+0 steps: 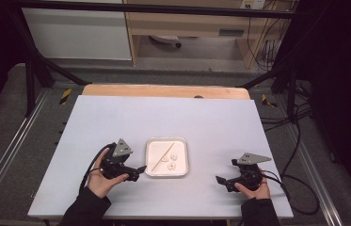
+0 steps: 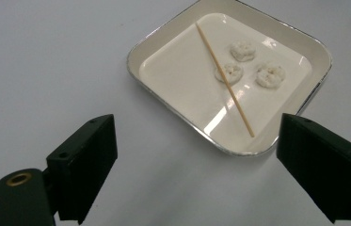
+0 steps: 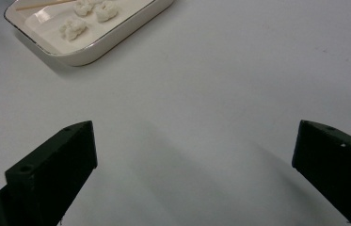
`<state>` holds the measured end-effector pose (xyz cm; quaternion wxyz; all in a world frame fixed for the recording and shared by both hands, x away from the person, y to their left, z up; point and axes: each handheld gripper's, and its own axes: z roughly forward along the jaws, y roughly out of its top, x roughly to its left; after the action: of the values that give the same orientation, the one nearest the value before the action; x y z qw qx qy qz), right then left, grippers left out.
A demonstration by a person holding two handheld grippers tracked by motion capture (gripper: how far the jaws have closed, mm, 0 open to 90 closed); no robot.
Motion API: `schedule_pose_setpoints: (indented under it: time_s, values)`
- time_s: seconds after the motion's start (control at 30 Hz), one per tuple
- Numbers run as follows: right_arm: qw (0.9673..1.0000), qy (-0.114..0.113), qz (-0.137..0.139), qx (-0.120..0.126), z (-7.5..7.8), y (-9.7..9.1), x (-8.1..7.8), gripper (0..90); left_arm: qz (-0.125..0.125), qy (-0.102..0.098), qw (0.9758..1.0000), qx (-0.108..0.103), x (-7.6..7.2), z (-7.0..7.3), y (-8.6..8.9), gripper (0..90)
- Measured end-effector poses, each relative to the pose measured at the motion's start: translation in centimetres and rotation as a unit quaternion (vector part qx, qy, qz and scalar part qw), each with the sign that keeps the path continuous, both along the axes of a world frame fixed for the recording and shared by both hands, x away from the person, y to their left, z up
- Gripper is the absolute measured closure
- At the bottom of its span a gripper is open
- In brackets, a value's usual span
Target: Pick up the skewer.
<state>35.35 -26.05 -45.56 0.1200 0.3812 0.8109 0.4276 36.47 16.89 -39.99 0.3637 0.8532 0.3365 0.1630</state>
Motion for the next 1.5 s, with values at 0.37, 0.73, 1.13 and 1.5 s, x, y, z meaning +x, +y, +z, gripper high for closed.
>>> schedule_pose_setpoints:
  time_s: [0.37, 0.73, 1.13, 1.5]
  values:
    - [1.0000, 0.001, 0.001, -0.001, 0.0, 0.0, 0.0, 1.0, -0.002, 0.014, 0.9997, 0.020, 1.0, -0.1, -3.5, 22.6]
    - [1.0000, 0.003, 0.002, -0.001, 0.0, 0.1, 0.0, 1.1, -0.007, 0.036, 0.9986, 0.037, 1.6, -1.6, -6.1, 50.4]
    - [1.0000, 0.003, 0.003, -0.002, -0.1, 0.1, 0.0, 1.1, 0.011, 0.059, 0.9976, 0.033, 1.9, -2.6, -6.5, 70.4]
    - [1.0000, 0.003, 0.004, -0.002, -0.1, 0.1, 0.0, 1.1, 0.022, 0.070, 0.9962, 0.047, 1.9, -3.2, -7.2, 76.8]
